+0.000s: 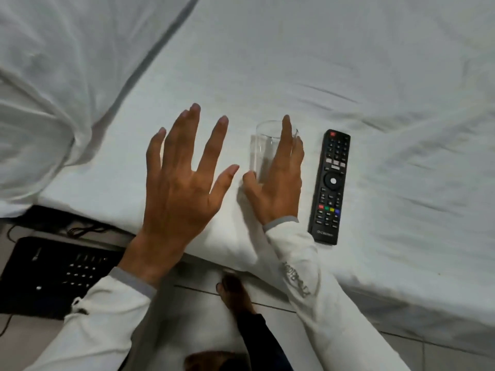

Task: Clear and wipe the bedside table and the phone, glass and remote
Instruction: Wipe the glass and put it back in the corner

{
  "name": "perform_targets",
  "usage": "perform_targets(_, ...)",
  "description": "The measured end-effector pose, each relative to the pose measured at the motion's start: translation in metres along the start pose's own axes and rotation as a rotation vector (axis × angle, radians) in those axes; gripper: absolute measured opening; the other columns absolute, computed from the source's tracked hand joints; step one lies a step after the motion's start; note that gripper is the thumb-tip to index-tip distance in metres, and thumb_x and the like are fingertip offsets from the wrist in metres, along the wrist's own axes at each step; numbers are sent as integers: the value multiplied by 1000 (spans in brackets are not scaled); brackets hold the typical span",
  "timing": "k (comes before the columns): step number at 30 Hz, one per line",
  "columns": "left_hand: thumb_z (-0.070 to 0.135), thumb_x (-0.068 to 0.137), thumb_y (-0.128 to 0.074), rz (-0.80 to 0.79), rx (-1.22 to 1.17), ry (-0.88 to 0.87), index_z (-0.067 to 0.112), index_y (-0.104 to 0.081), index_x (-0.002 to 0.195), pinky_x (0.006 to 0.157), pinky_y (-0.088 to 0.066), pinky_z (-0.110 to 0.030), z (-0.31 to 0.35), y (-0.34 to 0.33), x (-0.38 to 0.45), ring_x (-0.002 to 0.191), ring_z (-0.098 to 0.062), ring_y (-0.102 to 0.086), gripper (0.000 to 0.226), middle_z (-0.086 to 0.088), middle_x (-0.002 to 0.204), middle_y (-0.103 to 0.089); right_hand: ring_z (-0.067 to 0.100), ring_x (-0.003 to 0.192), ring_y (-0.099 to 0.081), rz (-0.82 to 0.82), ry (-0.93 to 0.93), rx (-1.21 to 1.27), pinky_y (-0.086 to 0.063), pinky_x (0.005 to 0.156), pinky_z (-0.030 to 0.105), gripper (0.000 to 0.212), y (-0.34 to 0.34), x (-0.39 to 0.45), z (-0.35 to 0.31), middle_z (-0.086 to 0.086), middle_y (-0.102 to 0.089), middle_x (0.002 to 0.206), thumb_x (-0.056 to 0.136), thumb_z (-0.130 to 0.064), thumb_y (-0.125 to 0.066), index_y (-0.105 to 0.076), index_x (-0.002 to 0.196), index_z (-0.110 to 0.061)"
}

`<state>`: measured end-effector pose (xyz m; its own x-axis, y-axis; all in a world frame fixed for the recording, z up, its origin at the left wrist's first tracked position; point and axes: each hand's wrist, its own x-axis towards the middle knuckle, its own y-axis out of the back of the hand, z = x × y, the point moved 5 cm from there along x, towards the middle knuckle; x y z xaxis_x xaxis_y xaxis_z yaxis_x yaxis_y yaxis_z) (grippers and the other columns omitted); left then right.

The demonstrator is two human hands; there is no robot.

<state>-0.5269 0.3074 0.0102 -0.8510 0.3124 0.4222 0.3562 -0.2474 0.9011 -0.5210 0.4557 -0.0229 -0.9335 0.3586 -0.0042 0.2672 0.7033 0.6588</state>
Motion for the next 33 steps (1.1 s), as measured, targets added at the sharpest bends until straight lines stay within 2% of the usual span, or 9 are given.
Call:
perform_targets(4, 42, 104, -42, 93, -43, 155, 14, -38, 150, 107, -39, -52, -50, 19, -34, 138, -34, -44, 54, -20, 154, -40, 18, 141, -46, -185, -4, 453, -47, 113, 43, 109, -34, -15, -22, 0, -34, 160, 74, 7, -76, -14, 160, -19)
perform_targets(8, 37, 102, -44, 161, 3, 339, 12, -41, 147, 104, -40, -48, -124, 53, -116, 132, -35, -49, 52, -19, 150, -45, 29, 129, -61, -540, -195, 974, -55, 98, 56, 104, -89, -59, -67, 11, -45, 155, 67, 15, -77, -28, 155, -13)
perform_targets(13, 40, 103, -42, 97, 186, 719, 14, -38, 149, 98, -41, -47, -200, 98, -278, 126, -37, -52, 53, -17, 151, -44, 37, 126, -61, -1269, -472, 1269, -62, 81, 38, 86, -180, -167, -129, 16, -39, 159, 75, -9, -74, -36, 153, -16)
perform_targets(15, 43, 103, -42, 66, 284, 879, 16, -35, 151, 97, -41, -47, -218, 116, -350, 125, -38, -52, 55, -16, 153, -42, 35, 118, -66, -1502, -684, 1225, -61, 79, 36, 81, -221, -224, -139, 24, -42, 156, 80, -40, -76, -40, 150, -22)
perform_targets(17, 46, 103, -41, -7, 375, 1013, 18, -29, 154, 101, -39, -48, -226, 123, -414, 128, -39, -49, 59, -17, 156, -38, 33, 111, -69, -1650, -837, 1108, -61, 77, 37, 72, -255, -274, -138, 28, -49, 148, 87, -56, -57, -41, 150, -25)
perform_targets(21, 52, 103, -36, -254, 429, 1241, 19, -26, 156, 106, -36, -51, -213, 109, -516, 133, -42, -43, 63, -24, 157, -32, 30, 106, -71, -1737, -963, 937, -61, 76, 37, 51, -306, -346, -123, 20, -60, 139, 96, -44, -40, -47, 144, -27)
perform_targets(25, 45, 102, -33, -391, 282, 1465, 14, -29, 154, 109, -38, -55, -182, 89, -590, 144, -43, -33, 61, -29, 159, -26, 26, 110, -67, -1756, -1005, 761, -62, 80, 41, 77, -343, -398, -108, 12, -56, 139, 88, -48, -62, -38, 152, -14)
perform_targets(28, 37, 101, -40, -423, 136, 1504, 11, -36, 152, 109, -42, -54, -165, 74, -603, 145, -44, -31, 57, -31, 158, -24, 20, 98, -72, -1856, -995, 706, -64, 72, 34, 91, -356, -415, -101, 7, -63, 124, 68, -51, -85, -52, 143, -12)
perform_targets(33, 35, 98, -54, -439, 56, 1478, 9, -41, 149, 113, -39, -51, -172, 67, -584, 148, -43, -25, 59, -29, 160, -20, 19, 93, -71, -1890, -1050, 661, -62, 71, 28, 79, -356, -415, -89, 4, -53, 126, 73, -55, -78, -57, 138, -16)
